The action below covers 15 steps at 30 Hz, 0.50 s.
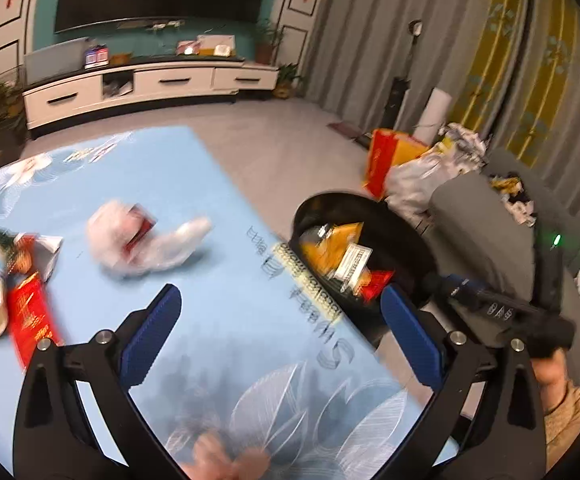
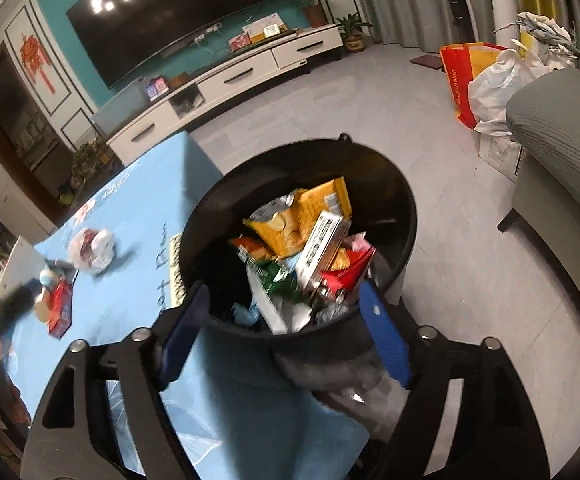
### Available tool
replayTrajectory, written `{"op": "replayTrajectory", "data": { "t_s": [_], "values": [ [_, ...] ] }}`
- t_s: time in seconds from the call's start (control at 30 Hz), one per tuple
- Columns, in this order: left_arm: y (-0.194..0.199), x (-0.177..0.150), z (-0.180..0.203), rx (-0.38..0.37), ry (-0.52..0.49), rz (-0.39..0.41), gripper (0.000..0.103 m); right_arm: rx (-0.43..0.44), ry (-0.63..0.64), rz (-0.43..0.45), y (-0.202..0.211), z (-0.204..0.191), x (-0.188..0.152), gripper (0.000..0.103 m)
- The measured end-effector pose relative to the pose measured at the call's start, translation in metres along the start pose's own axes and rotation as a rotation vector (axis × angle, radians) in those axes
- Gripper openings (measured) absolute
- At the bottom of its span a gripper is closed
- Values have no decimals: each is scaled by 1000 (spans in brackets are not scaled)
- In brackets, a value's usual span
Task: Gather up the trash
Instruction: 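Move both tools back over the table toward the remaining trash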
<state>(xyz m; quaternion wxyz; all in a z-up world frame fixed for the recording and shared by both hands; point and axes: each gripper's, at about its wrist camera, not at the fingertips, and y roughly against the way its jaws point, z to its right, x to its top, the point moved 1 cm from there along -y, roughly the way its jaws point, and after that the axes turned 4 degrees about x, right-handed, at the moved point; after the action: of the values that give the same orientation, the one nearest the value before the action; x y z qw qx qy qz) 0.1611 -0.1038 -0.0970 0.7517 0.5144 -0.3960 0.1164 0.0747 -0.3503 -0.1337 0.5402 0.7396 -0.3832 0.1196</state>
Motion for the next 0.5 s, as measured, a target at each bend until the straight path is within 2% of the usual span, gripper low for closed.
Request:
{"op": "replayTrajectory", "data": {
  "t_s": [0.23,0.5],
  "values": [
    [34,-48,-41,45,100,-35,100,49,117,-76,0,-50,-21,87],
    [90,-83,-115,236,268,1,100,108,246,-167,-13,-111,-48,87]
  ]
}}
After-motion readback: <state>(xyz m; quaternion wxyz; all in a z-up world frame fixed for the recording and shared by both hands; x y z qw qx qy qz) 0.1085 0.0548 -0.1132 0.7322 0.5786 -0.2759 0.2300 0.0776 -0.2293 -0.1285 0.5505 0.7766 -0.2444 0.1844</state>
